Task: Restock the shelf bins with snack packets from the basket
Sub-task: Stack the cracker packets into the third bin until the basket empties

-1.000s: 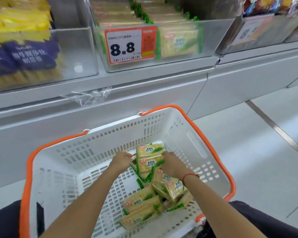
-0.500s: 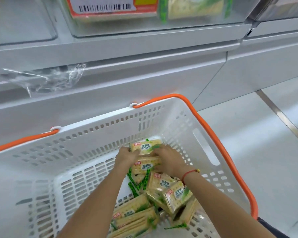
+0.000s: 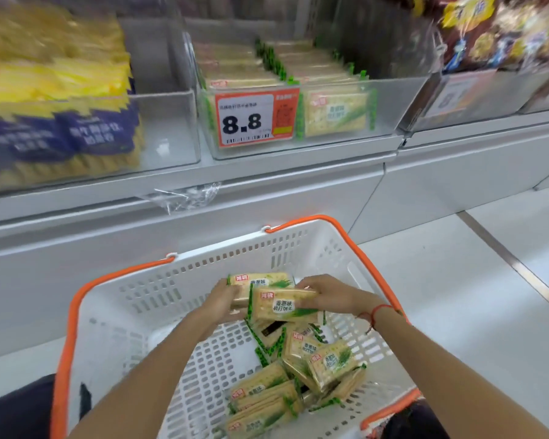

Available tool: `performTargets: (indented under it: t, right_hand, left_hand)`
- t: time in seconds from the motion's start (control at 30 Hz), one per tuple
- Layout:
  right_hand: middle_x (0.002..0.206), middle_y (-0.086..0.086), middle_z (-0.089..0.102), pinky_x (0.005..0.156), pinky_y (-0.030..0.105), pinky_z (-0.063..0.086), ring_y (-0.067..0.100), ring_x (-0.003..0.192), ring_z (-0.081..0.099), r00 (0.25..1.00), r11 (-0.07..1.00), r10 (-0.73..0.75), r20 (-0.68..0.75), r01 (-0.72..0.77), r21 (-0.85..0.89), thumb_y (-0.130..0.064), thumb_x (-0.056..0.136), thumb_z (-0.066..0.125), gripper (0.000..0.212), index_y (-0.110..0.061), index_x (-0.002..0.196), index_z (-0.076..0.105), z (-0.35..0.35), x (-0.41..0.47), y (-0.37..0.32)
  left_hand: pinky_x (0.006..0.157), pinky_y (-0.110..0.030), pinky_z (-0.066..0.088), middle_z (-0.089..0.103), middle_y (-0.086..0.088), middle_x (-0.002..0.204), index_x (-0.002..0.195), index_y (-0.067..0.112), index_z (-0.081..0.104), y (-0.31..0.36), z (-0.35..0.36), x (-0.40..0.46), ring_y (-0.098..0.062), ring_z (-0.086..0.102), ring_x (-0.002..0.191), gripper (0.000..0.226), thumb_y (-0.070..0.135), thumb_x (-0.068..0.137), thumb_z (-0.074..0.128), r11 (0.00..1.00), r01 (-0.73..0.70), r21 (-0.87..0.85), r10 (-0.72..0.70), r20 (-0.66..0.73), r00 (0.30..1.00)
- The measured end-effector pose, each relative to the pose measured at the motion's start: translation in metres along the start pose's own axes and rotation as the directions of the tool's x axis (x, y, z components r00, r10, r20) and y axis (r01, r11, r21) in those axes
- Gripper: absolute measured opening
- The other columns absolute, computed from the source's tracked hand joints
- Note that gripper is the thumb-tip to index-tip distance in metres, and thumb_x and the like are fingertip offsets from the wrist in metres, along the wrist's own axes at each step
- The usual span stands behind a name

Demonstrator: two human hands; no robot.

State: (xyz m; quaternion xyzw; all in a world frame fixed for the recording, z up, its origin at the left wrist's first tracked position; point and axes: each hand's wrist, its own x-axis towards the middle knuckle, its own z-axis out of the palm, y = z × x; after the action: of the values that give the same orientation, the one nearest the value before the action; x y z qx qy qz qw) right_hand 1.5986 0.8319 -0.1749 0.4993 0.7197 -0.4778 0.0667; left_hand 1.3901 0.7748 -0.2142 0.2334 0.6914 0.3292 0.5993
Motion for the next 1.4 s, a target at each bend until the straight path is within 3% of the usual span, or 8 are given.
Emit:
performTargets:
  t: [0.3,0.53,0.67,0.8,1.03,1.2,1.3,1.4]
  right_hand:
    - [0.123,-0.001,0.056,0.099,0.034,0.046,0.018,0.117,0.052,0.939,0.929,-0.076,-0.335,0.189,0.318,-0.023,0.076,0.079,0.029,-0.021,0.102,0.068,0.001,-0.039,-0.063]
    - [0.118,-0.005,0.055,0.091,0.018,0.040,0.014,0.114,0.049,0.870,0.948,-0.115,-0.480,0.240,0.208,-0.026,0.079,0.076,0.036,-0.019,0.113,0.067,0.024,-0.043,-0.081]
    - [0.138,0.004,0.040,0.099,0.035,0.044,0.022,0.125,0.045,0.953,0.832,0.135,-0.271,0.039,0.554,-0.042,0.080,0.071,0.074,-0.019,0.140,0.035,0.028,-0.035,-0.074]
    - [0.124,0.003,0.059,0.075,0.023,0.054,0.015,0.109,0.060,0.981,0.733,0.159,-0.111,-0.042,0.679,-0.047,0.083,0.067,0.063,-0.014,0.132,0.046,0.033,-0.017,-0.052]
    - [0.124,0.006,0.057,0.084,0.028,0.052,0.020,0.110,0.057,0.980,0.700,0.194,0.044,-0.170,0.693,-0.057,0.095,0.037,0.052,-0.018,0.128,0.050,0.039,0.015,-0.023]
    - [0.093,0.010,0.057,0.076,0.031,0.047,0.017,0.078,0.055,0.949,0.950,0.311,0.060,-0.308,-0.052,-0.015,0.093,0.051,0.008,-0.011,0.097,0.057,0.049,0.024,0.027]
    - [0.138,0.013,0.047,0.099,0.038,0.045,0.029,0.121,0.050,0.908,0.873,0.381,0.172,-0.293,-0.389,-0.025,0.087,0.061,0.062,-0.005,0.140,0.036,0.069,0.026,0.051]
    - [0.131,0.011,0.052,0.092,0.036,0.049,0.027,0.114,0.054,0.935,0.865,0.340,0.101,-0.270,-0.423,-0.032,0.081,0.066,0.064,-0.008,0.135,0.040,0.082,0.030,0.061]
  left_hand:
    - [0.086,-0.043,0.051,0.058,-0.006,0.087,0.087,0.017,0.054,0.030,-0.024,-0.083,-0.017,0.056,0.078,0.033,0.018,0.103,0.025,0.987,-0.106,-0.117,0.105,-0.008,0.994]
    - [0.077,-0.033,0.054,0.054,-0.010,0.123,0.124,0.013,0.046,0.021,-0.025,-0.088,-0.022,0.059,0.103,0.040,0.043,0.097,0.047,0.976,-0.166,-0.139,0.174,0.041,0.984]
    - [0.071,-0.032,0.054,0.045,-0.008,0.129,0.129,0.013,0.042,0.014,-0.016,-0.078,-0.023,0.053,0.111,0.042,0.034,0.094,0.053,0.955,-0.100,-0.280,0.104,0.000,0.995]
    - [0.072,-0.031,0.054,0.054,-0.009,0.121,0.124,0.016,0.049,0.007,-0.006,-0.068,-0.022,0.057,0.108,0.034,0.036,0.096,0.050,0.974,-0.070,-0.216,0.078,0.030,0.996]
    - [0.058,-0.028,0.057,0.052,-0.014,0.128,0.132,0.004,0.043,-0.011,-0.015,-0.033,-0.024,0.059,0.103,0.047,0.018,0.091,0.062,0.960,-0.014,-0.281,0.006,-0.032,0.999]
    - [0.058,-0.029,0.057,0.051,-0.017,0.127,0.131,0.003,0.043,-0.024,-0.026,-0.013,-0.025,0.057,0.103,0.045,0.015,0.091,0.059,0.960,0.001,-0.280,-0.034,-0.113,0.993]
    - [0.070,-0.033,0.055,0.053,-0.013,0.114,0.124,0.005,0.048,-0.033,-0.028,-0.007,-0.018,0.056,0.086,0.034,0.014,0.093,0.054,0.960,0.015,-0.280,-0.047,-0.110,0.993]
    - [0.079,-0.038,0.053,0.057,-0.011,0.107,0.122,0.005,0.049,-0.039,-0.028,-0.003,-0.016,0.056,0.082,0.030,0.015,0.094,0.050,0.959,0.016,-0.285,-0.053,-0.122,0.991]
